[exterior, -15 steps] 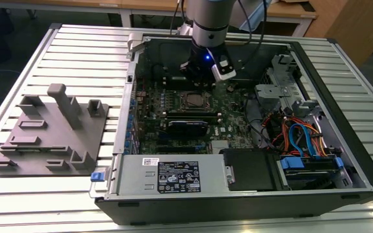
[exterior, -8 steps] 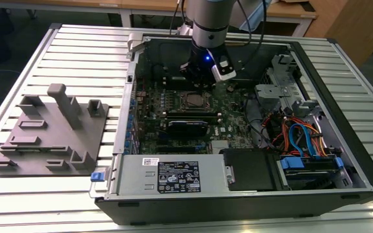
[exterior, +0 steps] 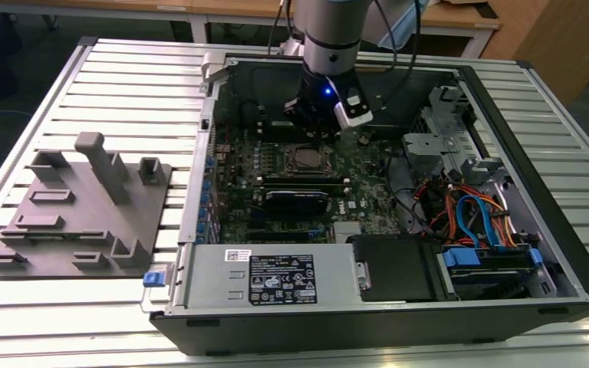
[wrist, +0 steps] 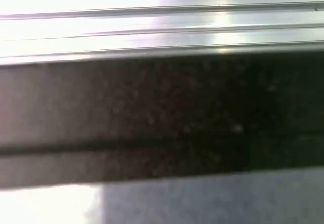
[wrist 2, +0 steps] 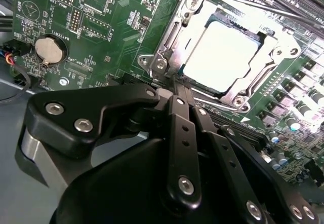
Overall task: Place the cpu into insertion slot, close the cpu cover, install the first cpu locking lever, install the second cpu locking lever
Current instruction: 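Install the first cpu locking lever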
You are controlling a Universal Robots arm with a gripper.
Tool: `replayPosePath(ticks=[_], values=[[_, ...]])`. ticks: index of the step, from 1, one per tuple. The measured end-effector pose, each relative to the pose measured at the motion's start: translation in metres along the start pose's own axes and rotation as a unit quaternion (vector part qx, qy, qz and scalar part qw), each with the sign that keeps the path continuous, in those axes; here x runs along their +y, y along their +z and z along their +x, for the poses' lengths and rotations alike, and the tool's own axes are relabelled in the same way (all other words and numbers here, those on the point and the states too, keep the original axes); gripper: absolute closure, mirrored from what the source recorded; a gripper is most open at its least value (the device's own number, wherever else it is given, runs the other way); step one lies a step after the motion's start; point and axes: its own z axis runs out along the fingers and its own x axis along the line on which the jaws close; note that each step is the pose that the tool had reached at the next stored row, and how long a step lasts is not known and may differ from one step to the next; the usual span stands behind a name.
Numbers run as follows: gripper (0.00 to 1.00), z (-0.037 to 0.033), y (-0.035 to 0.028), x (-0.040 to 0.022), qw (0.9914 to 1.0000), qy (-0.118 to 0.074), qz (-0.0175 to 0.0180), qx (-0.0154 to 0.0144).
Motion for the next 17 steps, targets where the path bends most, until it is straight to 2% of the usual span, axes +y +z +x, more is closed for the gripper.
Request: replayPosePath(ticks=[9, 12, 17], values=[[0.9, 0.0156, -0.0045, -0.001, 0.99993, 0.0, -0.0116, 0.0007], [0.9, 0.0178, -0.0069, -0.001, 0.99988, 0.0, -0.0154, 0.001], [0.9, 0.0181, -0.0114, -0.0008, 0.99981, 0.001, -0.0192, 0.0012]])
